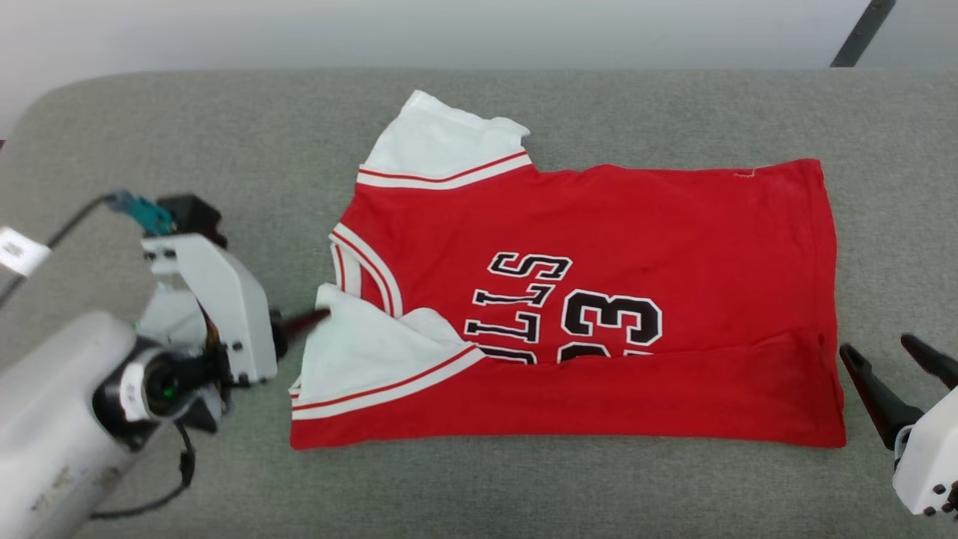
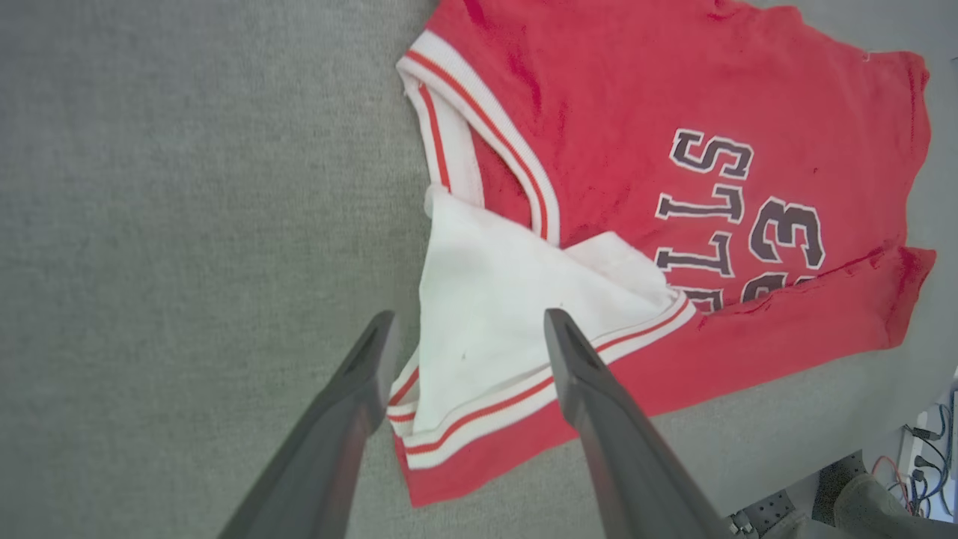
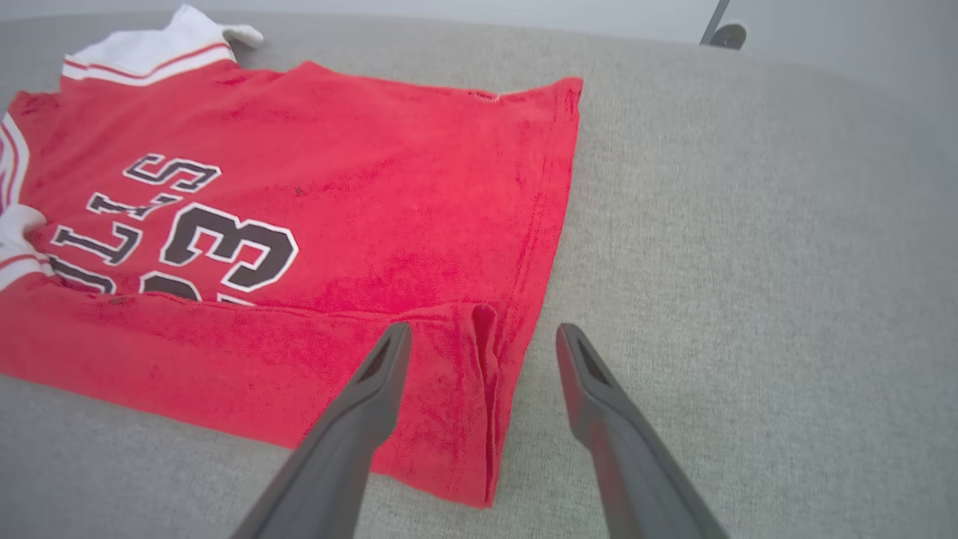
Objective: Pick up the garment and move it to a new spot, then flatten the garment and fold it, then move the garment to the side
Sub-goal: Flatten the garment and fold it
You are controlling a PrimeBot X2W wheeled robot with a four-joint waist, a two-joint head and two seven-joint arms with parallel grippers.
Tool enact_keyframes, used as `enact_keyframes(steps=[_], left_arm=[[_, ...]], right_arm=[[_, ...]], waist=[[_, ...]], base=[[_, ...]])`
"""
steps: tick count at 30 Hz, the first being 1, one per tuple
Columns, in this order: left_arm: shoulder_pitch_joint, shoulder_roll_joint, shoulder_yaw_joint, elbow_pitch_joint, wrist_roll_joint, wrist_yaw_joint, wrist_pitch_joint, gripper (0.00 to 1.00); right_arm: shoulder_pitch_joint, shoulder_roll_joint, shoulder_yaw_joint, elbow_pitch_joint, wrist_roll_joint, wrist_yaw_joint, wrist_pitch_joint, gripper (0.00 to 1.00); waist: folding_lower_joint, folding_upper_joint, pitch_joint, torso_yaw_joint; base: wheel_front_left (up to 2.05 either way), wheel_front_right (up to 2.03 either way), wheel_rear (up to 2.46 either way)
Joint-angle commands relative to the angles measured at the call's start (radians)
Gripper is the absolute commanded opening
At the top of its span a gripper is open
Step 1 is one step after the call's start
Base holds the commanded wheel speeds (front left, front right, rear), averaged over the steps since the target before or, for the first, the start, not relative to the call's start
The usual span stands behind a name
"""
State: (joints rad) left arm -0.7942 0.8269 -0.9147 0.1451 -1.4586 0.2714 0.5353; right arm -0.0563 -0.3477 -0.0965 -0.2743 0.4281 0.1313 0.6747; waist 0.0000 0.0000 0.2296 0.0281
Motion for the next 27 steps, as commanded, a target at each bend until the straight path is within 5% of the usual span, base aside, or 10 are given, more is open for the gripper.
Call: enact_keyframes(steps=[1, 14, 27], left_arm=[[-0.019, 0.003, 0.010, -0.005, 0.013, -0.008, -0.014, 1.00], [-0.243, -0.021, 0.024, 0.066, 0.182, -0.112, -0.070, 1.00], [-0.507, -0.053, -0.011, 0.307, 0.278, -0.209, 0.063, 1.00]], right_arm=[[-0.006, 0.000, 0.003, -0.013, -0.013, -0.001, -0.029, 1.00], [-0.081, 0.051, 0.064, -0.070, -0.131, -0.001, -0.415, 1.00], [-0.144, 0.113, 0.133, -0.073, -0.136, -0.001, -0.526, 1.00]], waist=[[0.0000, 0.0000, 0.006, -0.009], [0.0000, 0.0000, 0.079, -0.111], [0.0000, 0.0000, 0.249, -0.257]], base=[[0.00, 0.00, 0.00], [0.00, 0.00, 0.00], [0.00, 0.00, 0.00]])
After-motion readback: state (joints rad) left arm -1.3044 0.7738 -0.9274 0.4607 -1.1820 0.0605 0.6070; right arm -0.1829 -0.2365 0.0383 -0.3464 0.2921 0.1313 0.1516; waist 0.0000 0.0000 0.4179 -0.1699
